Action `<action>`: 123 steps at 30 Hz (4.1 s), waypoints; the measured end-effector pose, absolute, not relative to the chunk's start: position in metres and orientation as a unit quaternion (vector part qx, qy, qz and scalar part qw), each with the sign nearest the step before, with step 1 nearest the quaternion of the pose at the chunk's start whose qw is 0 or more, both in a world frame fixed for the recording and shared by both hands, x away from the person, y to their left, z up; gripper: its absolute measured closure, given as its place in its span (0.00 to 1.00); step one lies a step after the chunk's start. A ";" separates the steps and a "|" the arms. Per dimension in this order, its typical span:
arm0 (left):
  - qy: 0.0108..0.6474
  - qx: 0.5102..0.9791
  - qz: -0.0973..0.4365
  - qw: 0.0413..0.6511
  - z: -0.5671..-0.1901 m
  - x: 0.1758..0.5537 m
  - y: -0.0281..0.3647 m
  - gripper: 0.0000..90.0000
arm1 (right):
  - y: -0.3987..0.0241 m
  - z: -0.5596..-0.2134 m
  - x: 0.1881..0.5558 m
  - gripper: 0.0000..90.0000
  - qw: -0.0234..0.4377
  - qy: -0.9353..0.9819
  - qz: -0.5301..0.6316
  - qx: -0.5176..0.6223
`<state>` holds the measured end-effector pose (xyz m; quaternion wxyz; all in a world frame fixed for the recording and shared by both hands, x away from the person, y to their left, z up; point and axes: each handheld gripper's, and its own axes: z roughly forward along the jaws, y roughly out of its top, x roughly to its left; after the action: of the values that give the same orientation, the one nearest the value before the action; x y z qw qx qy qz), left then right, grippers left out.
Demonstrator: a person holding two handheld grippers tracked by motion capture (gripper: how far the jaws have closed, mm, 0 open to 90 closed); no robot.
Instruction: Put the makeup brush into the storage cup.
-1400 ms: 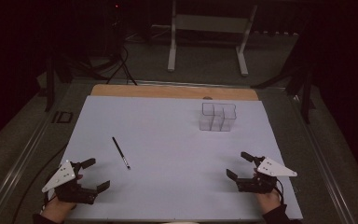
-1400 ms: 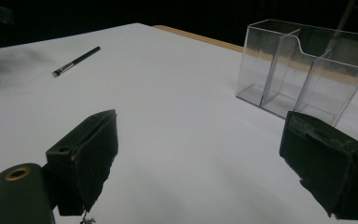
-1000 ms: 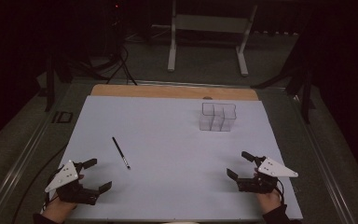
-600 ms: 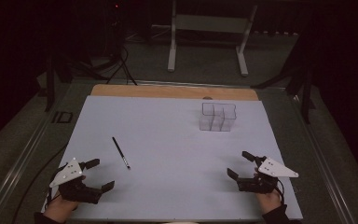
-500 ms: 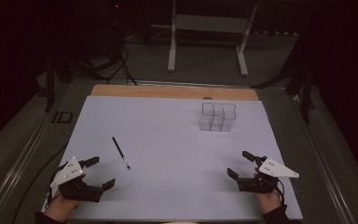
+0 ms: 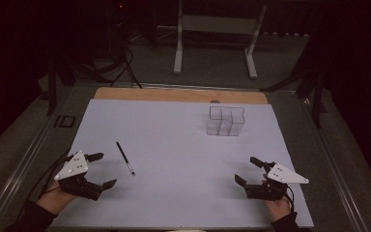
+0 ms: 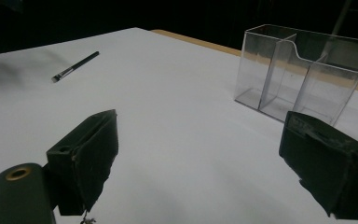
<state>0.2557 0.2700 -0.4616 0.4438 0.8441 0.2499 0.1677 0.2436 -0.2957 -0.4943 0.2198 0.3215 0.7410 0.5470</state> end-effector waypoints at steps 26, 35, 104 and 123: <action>0.090 0.962 0.091 0.241 -0.475 0.331 0.257 0.17 | -0.295 -0.496 0.245 0.13 0.208 0.744 0.547 0.323; 0.033 0.978 0.097 0.183 -0.475 0.349 0.240 0.17 | -0.295 -0.497 0.245 0.13 0.210 0.744 0.546 0.324; -0.223 0.973 0.003 0.067 -0.478 0.398 0.183 0.95 | -0.299 -0.498 0.245 0.15 0.201 0.734 0.559 0.330; 0.035 0.976 0.112 0.182 -0.425 0.397 0.195 0.95 | -0.299 -0.498 0.245 0.15 0.204 0.734 0.556 0.332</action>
<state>0.3973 0.1949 -0.4253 0.1824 0.9762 0.0351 0.1124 0.2453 -0.2990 -0.4979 0.2038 0.3319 0.7344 0.5558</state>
